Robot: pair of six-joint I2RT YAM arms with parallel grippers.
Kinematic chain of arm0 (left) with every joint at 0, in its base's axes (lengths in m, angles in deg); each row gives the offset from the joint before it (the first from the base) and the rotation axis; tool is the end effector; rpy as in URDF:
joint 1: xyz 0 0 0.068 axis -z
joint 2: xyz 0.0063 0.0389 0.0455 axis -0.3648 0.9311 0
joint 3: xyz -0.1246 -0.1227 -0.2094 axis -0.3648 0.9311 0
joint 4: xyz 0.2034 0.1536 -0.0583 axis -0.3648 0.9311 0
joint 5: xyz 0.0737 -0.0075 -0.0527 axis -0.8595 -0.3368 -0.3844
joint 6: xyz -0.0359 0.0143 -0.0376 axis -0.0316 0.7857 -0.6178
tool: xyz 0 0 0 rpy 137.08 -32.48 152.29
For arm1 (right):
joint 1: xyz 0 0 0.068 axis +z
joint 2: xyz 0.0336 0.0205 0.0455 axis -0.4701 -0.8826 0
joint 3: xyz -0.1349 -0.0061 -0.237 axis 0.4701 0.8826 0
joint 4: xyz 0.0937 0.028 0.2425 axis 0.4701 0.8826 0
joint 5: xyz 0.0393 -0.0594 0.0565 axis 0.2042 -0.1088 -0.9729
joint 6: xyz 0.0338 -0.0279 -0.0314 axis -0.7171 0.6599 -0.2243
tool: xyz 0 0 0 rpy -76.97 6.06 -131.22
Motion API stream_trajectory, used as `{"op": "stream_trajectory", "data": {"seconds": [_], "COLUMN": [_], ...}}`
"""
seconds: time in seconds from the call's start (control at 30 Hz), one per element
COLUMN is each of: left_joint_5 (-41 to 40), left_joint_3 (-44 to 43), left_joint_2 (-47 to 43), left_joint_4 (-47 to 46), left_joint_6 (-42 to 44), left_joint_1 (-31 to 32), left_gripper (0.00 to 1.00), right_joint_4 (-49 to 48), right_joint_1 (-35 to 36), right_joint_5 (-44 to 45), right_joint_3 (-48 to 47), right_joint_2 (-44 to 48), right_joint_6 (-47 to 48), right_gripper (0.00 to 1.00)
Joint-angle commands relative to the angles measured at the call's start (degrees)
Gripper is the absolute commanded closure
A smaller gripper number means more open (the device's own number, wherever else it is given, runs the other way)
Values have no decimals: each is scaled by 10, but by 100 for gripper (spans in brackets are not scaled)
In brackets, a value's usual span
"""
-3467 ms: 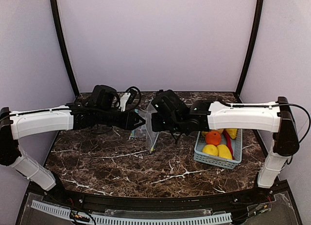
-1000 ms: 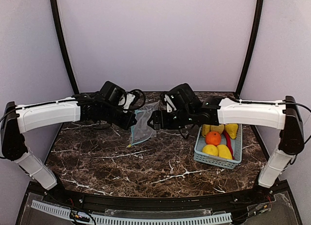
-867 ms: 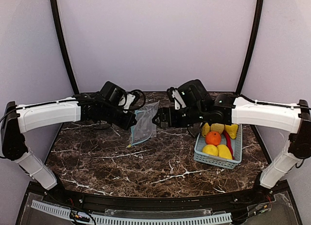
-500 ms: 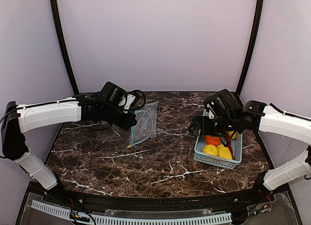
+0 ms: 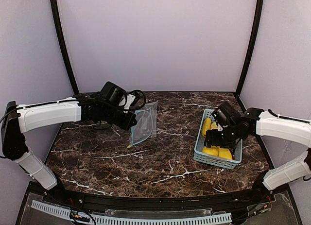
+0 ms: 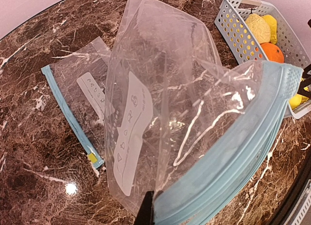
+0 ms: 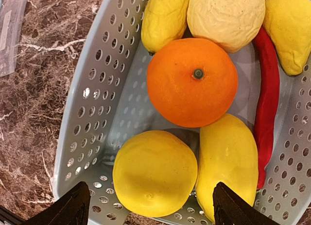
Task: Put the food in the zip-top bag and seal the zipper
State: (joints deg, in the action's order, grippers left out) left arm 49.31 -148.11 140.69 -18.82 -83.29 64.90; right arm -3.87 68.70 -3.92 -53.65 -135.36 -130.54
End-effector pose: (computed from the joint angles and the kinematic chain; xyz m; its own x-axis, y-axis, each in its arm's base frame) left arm 0.2498 -0.2382 0.2792 -0.6018 0.3092 -0.7364 0.5973 0.7864 -0.1578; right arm 0.1811 0.1470 0.2316 -0.8977 0.1205 -0.4238 0.0472 0.9826 0.1794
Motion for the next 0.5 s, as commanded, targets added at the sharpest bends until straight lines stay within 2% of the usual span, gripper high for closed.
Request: {"op": "stream_trajectory", "data": {"seconds": [0.0,0.47], "left_joint_5": [5,2], "left_joint_3": [-2,-3], "left_joint_2": [-11,-12], "left_joint_4": [1,2], "left_joint_6": [-3,-1], "left_joint_1": [0,0], "left_gripper": [99,99], "right_joint_4": [-18,-28], "right_joint_1": [-3,-3], "right_joint_5": [-11,-8], "right_joint_3": [15,16], "right_joint_2": [-22,-80], "right_joint_6": [-9,-14], "right_gripper": [16,19]}}
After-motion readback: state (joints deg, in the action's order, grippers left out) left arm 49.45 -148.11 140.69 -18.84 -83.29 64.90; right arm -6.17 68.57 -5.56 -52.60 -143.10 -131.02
